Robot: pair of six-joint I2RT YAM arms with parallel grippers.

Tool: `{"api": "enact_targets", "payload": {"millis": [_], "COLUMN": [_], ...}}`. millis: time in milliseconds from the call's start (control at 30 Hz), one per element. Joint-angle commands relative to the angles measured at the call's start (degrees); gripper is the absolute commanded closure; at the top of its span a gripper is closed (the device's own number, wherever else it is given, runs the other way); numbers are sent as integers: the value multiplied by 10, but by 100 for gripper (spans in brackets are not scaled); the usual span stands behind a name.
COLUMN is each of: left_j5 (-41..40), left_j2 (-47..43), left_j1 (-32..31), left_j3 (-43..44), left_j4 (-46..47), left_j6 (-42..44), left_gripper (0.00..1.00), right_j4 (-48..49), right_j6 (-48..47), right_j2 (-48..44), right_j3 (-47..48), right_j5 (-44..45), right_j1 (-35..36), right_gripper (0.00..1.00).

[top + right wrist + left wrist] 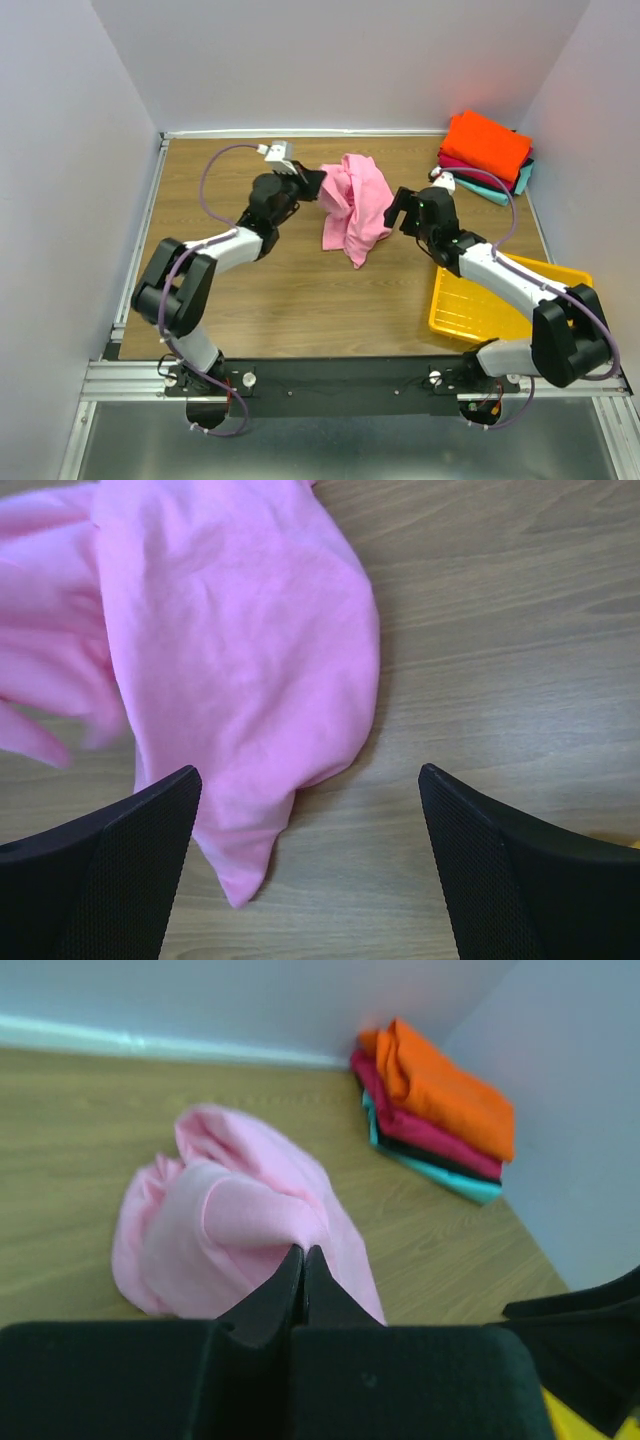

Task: Fold and stack the t-shirts
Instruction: Flatten the tshirt out

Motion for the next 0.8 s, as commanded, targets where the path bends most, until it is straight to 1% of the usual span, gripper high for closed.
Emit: {"api": "enact_targets", "payload": {"millis": [0,33,67,100,133,167,233,267,300,367,467,567,633,767], "left_j5": [-11,0,4,5,3,-1,-15,-26,-35,-63,-99,-150,-179,-200], "left_j2": [-54,-53,-52,-52,-51,-51,-56,-59,-62,-68,-75,-81,-86,-82], "left_j1": [51,75,85,91,97,98,94,92,90,82,62,47,44,39], "left_j3": [-39,-54,-59,-65,-76,-81,-94,-97,-101,-116,-128,-136,-149,-147], "left_j4": [23,24,22,13,10,6,-6,-14,-26,-33,-55,-98,-122,-163], "left_j6": [16,14,14,15,18,22,38,44,46,53,67,77,72,71], "left_gripper": [100,100,98,93,82,60,44,33,29,27,26,26,27,30], "right_j4": [30,33,34,35,36,38,40,41,42,44,47,47,48,49], "right_j6": [-6,-7,-7,-7,-8,-9,-8,-8,-8,-8,-7,-7,-5,-5], "right_j2": [39,45,56,61,64,68,72,71,71,67,58,49,46,43], "right_j3": [11,15,17,22,23,24,25,24,24,23,18,14,11,10], "right_j5": [-65,-73,-77,-80,-83,-88,-92,-94,-95,-100,-102,-103,-102,-105], "right_j1": [2,5,6,7,7,7,7,8,7,8,8,8,8,8], "right_gripper": [5,5,5,5,5,5,5,5,5,5,5,5,5,5]}}
